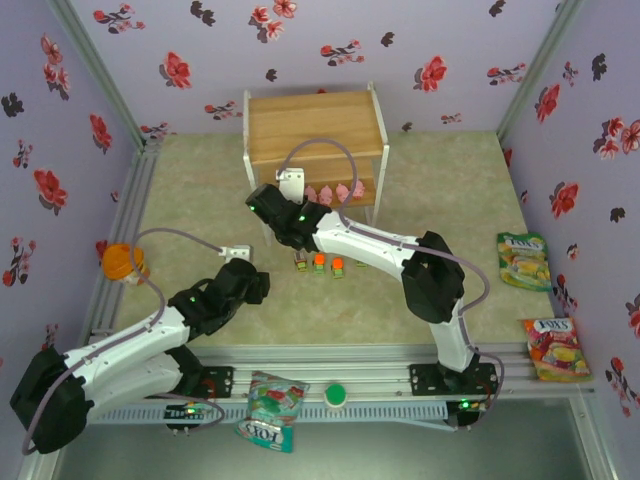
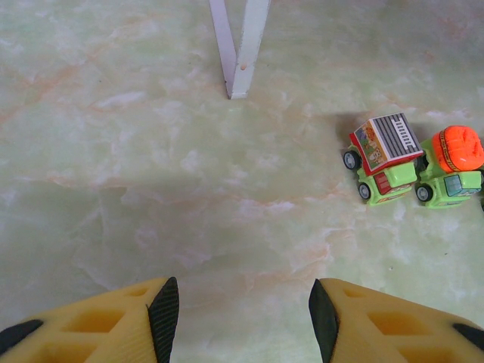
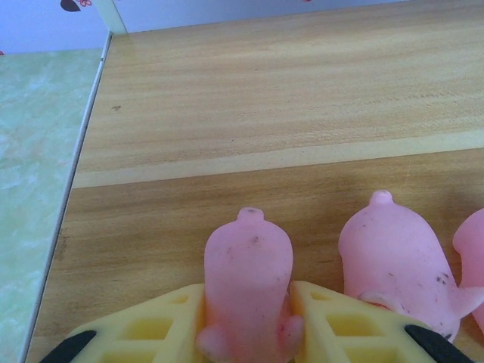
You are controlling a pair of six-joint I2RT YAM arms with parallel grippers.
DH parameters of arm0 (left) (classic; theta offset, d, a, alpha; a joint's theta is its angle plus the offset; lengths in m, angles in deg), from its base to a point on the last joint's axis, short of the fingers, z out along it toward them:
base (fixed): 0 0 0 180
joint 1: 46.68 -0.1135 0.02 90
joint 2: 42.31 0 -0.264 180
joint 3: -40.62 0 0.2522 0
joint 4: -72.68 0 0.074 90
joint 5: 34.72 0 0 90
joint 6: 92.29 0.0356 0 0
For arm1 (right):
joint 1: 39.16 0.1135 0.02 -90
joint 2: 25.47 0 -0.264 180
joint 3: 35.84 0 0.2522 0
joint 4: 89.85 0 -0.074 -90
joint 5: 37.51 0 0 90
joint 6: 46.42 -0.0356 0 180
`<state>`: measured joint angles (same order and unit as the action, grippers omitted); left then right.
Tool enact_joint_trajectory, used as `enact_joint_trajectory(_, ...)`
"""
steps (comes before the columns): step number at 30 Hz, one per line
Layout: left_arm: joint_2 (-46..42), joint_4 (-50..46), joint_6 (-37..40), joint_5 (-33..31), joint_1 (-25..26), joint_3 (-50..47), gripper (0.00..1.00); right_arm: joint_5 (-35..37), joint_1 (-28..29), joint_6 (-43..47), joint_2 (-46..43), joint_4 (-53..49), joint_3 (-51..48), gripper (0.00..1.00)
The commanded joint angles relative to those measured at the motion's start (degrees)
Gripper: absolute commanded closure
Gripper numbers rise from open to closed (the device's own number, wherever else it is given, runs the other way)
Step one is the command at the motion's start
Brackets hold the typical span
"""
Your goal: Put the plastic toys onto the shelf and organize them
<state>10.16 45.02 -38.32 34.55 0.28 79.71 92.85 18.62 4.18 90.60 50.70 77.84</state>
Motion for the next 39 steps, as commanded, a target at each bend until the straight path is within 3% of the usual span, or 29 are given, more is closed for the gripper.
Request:
enact_joint_trajectory(1,-0.52,0.35,1.14,-0.19,-0.37,-0.45,0.46,0.78,-0.43,-0.01,1.35,0.64,0.4,0.66)
enact_joint_trajectory(39,-0.25,0.79,1.23,0.06,-0.4,-0.36,0.46,0.86,-0.04,1.08,-1.39,2.12,-0.16,0.57)
